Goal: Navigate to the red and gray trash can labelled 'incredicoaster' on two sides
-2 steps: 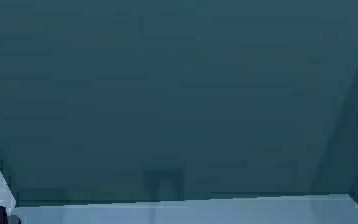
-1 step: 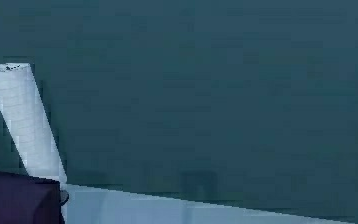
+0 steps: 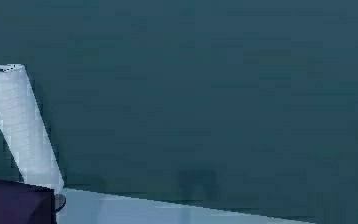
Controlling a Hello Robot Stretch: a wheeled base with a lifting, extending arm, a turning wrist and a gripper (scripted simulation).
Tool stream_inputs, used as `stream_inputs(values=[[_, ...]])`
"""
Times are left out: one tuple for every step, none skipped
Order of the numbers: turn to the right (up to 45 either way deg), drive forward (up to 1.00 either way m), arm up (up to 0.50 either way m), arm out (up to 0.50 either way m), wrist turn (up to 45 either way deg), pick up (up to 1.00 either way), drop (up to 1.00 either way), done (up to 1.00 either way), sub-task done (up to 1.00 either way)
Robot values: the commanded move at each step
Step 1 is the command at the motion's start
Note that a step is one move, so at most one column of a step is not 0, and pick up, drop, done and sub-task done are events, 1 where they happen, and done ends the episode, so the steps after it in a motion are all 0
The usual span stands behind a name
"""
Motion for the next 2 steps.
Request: stream_inputs(values=[[45.0, 0.0, 0.0, 0.0, 0.0, 0.0, 0.0, 0.0, 0.0], [6.0, 0.0, 0.0, 0.0, 0.0, 0.0, 0.0, 0.0, 0.0]])
